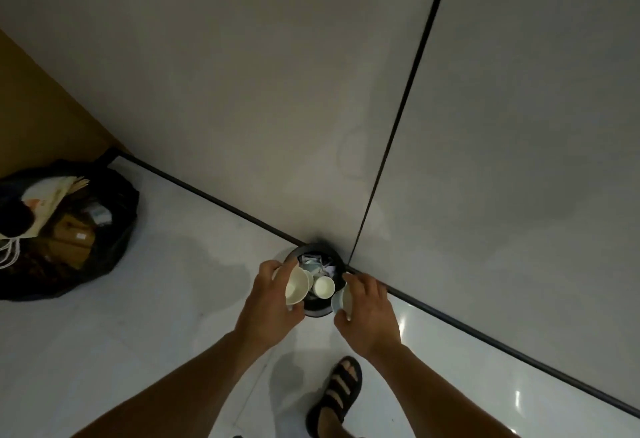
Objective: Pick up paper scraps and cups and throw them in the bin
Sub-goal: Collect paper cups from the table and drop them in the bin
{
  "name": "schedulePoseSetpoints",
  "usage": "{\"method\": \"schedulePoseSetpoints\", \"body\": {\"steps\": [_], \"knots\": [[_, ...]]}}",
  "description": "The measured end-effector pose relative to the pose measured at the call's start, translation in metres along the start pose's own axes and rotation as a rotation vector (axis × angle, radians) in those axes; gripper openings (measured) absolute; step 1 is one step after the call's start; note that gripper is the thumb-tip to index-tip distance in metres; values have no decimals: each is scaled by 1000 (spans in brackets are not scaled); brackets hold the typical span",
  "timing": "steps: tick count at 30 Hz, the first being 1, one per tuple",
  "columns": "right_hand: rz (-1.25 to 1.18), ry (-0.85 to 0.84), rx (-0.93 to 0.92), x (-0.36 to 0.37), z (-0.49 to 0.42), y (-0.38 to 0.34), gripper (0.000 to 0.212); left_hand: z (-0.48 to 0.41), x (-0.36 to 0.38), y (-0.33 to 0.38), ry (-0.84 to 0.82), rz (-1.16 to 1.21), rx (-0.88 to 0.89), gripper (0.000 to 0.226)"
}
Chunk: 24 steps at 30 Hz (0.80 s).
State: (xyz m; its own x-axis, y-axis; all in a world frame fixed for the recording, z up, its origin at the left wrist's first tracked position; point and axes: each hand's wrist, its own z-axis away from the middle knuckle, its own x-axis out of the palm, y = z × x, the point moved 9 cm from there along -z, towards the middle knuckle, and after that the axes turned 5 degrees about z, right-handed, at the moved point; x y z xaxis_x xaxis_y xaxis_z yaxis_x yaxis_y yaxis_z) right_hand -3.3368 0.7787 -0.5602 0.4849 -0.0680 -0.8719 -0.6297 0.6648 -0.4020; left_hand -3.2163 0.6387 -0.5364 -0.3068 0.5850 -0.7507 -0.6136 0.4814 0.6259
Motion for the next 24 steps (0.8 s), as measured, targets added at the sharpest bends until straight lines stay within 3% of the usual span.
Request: {"method": "schedulePoseSetpoints", "body": {"steps": [6, 13, 19, 24], "knots": [[-87, 7, 121, 115, -84, 53, 68, -103, 97, -76, -131, -46, 28, 81], [-151, 33, 218, 239, -150, 99, 69, -158, 209, -166, -211, -49, 67, 83], [-155, 34, 264, 306, -181, 115, 71, -178, 266, -217, -282, -111, 145, 79], [-130, 101, 178, 326, -186, 103, 79, -177, 283, -234, -274, -332, 291, 83]]}}
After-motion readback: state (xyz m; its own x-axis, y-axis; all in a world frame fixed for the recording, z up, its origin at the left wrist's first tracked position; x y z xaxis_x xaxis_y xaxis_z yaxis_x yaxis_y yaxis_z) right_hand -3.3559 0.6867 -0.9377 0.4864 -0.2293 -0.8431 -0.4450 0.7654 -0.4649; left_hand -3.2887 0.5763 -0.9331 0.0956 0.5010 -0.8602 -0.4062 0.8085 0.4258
